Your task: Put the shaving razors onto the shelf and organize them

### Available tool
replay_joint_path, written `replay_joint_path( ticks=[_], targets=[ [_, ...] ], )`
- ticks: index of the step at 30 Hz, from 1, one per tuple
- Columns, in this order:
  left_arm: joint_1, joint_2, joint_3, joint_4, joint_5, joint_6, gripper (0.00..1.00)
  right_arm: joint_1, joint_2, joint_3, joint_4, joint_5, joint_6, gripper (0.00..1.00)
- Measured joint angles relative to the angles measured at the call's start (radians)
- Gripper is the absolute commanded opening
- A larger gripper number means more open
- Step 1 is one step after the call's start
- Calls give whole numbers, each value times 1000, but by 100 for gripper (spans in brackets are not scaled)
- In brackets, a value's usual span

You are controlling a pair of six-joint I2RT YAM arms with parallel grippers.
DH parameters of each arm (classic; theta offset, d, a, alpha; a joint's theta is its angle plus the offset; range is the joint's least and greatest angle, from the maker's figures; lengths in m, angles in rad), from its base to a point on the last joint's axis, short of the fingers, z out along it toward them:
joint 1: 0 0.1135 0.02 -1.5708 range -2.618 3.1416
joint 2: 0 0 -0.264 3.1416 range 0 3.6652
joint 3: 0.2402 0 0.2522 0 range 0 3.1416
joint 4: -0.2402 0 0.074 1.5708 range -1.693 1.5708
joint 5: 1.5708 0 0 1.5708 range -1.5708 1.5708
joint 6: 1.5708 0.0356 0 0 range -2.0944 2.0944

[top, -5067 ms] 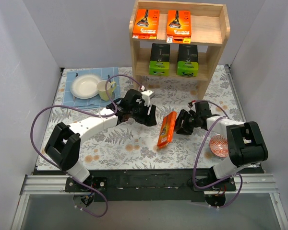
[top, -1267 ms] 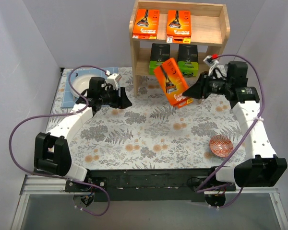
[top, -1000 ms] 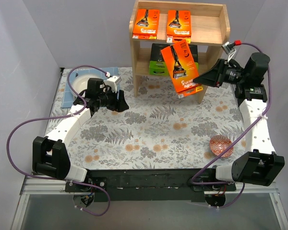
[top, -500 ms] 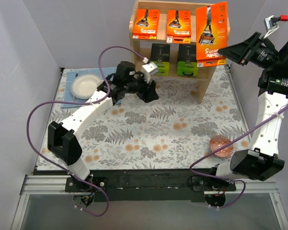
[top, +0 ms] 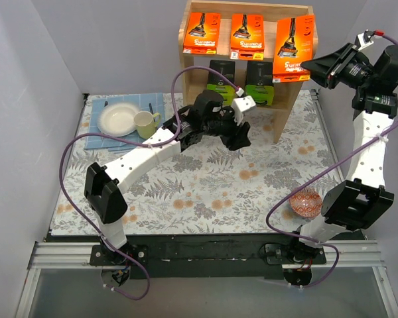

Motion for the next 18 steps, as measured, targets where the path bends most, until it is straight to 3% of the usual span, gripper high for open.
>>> replay_joint_path(
  ticks=[12,14,15,17,18],
  targets=[
    [-88,134,187,45,-140,36,48,3,63,10,-20,-10,111,2],
    [-90,158,224,69,-169,43,48,2,64,11,-29,-8,126,18],
    [-91,166,237,82,-181,46,48,2,64,12,-31,-8,133,36],
    [-92,177,253,98,-200,51,48,0,65,15,-34,-7,146,52],
    [-93,181,259,108,-211,54,48,0,66,16,-35,-6,152,55]
  ],
)
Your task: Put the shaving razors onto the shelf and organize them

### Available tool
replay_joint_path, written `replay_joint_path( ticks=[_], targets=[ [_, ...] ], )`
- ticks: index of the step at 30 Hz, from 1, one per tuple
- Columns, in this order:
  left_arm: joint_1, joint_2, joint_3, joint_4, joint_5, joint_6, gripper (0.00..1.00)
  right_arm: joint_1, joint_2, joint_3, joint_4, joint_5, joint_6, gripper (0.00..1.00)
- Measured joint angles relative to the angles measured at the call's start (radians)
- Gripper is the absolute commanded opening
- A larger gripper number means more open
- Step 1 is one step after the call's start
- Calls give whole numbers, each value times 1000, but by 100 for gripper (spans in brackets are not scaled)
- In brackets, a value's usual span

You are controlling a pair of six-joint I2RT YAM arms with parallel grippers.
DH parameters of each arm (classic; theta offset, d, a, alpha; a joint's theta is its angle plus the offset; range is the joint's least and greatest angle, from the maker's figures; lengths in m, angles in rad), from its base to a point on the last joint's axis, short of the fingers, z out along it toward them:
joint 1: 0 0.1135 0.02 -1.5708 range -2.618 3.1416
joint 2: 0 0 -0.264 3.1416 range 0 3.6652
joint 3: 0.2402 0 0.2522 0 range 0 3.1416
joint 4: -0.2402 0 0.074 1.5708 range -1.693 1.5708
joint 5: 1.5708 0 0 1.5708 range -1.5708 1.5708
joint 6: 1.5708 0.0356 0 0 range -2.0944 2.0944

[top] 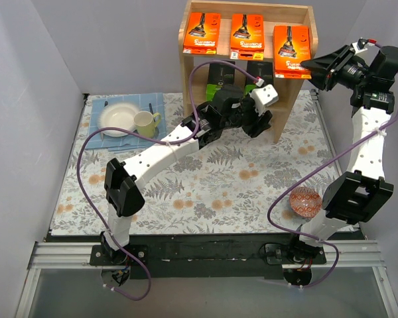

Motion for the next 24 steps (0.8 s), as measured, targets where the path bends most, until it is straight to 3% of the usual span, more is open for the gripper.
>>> replay_joint_path(
  ticks=[2,10,13,15,20,24],
  targets=[
    [0,0,2,10,-16,5,48,0,4,5,-3,4,10,62],
    [-16,0,3,42,-55,16,48,-2,7,15,35,-2,61,73],
    [-18,-1,3,48,-62,16,48,-7,5,18,46,-8,63,85],
    [-19,-3,1,49,-65,16,48,-19,0,18,47,-8,54,99],
    [-19,-42,-52,61,-84,27,48,-79,-63,-12,21,-7,-9,99],
    [-19,-113,-143,64,-103,35,48,-142,-185,-144,-9,-8,-110,99]
  ],
)
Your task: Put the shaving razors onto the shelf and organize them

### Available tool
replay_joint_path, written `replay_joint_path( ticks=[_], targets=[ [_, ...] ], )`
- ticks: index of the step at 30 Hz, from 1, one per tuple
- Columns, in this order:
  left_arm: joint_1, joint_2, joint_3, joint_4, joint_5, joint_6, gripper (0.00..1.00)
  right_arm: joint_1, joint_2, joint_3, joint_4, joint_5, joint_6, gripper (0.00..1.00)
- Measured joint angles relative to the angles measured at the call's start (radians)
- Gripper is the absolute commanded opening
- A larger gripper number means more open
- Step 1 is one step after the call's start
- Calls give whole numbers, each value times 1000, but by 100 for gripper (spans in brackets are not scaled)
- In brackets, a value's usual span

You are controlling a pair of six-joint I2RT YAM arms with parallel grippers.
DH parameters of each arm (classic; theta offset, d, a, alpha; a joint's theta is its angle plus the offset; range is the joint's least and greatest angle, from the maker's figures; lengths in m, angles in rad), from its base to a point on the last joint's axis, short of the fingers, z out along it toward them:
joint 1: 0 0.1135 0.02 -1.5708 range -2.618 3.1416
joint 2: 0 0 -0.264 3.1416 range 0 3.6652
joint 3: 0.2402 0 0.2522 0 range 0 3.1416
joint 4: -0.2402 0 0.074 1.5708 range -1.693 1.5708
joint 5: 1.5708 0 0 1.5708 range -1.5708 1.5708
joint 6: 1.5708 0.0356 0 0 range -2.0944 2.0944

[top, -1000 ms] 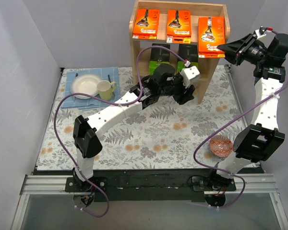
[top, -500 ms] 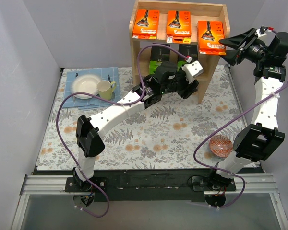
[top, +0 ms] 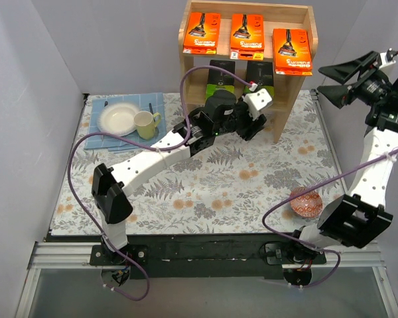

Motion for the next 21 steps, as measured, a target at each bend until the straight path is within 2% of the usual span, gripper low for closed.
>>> replay_joint_path(
  ticks=[1,4,5,6,7,13,16,21],
  targets=[
    [0,-24,-24,2,-4,2,48,-16,-40,-57,3,-1,-33,98],
    [0,-103,-92,10,-30,14,49,-43,-139,-199,-5,5,-141,61],
    [0,-130,-112,13,-44,21,50,-43,-169,-240,-3,14,-188,26],
    [0,-159,-133,18,-58,28,52,-32,-205,-276,-10,25,-245,7],
    [0,-191,-156,22,-76,41,53,-14,-233,-290,-26,39,-312,1],
    [30,-343,-259,35,-174,95,53,209,-348,-260,-140,166,-687,1],
    [95,-375,-274,30,-175,94,53,314,-349,-196,-164,243,-790,1],
    [214,-386,-290,25,-172,64,52,418,-273,-53,-195,340,-883,1]
  ],
)
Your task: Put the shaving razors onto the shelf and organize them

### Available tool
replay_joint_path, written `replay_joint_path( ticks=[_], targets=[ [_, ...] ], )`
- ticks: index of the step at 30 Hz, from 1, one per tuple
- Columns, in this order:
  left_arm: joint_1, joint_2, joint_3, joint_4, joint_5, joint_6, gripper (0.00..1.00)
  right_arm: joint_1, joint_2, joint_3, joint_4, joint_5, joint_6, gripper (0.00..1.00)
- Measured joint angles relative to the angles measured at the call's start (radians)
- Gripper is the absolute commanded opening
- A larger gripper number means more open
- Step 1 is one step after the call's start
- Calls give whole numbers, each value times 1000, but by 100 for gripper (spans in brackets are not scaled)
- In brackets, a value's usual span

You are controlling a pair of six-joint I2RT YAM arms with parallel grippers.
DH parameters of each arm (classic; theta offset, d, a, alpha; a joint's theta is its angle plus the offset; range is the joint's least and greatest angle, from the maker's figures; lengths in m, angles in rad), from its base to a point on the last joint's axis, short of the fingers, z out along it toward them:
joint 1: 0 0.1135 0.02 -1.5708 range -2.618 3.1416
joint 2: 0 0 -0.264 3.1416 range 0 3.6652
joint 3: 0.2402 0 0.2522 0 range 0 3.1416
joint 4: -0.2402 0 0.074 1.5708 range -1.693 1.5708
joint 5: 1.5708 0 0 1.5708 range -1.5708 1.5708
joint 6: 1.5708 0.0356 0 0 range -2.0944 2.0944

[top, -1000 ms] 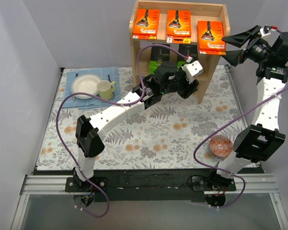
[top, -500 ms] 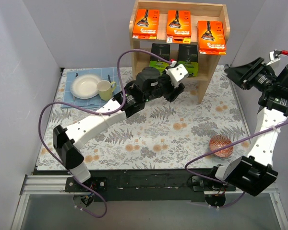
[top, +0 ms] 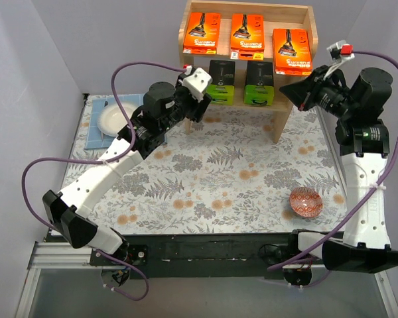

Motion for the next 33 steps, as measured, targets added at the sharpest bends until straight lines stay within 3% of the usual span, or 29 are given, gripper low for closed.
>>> replay_joint_path(
  ticks=[12,33],
  targets=[
    [125,-70,-100,-46,68,-63,52,31,225,210,-82,144,-74,1],
    [283,-136,-179,-61,216,-158,53,31,406,366,-97,219,-89,1]
  ],
)
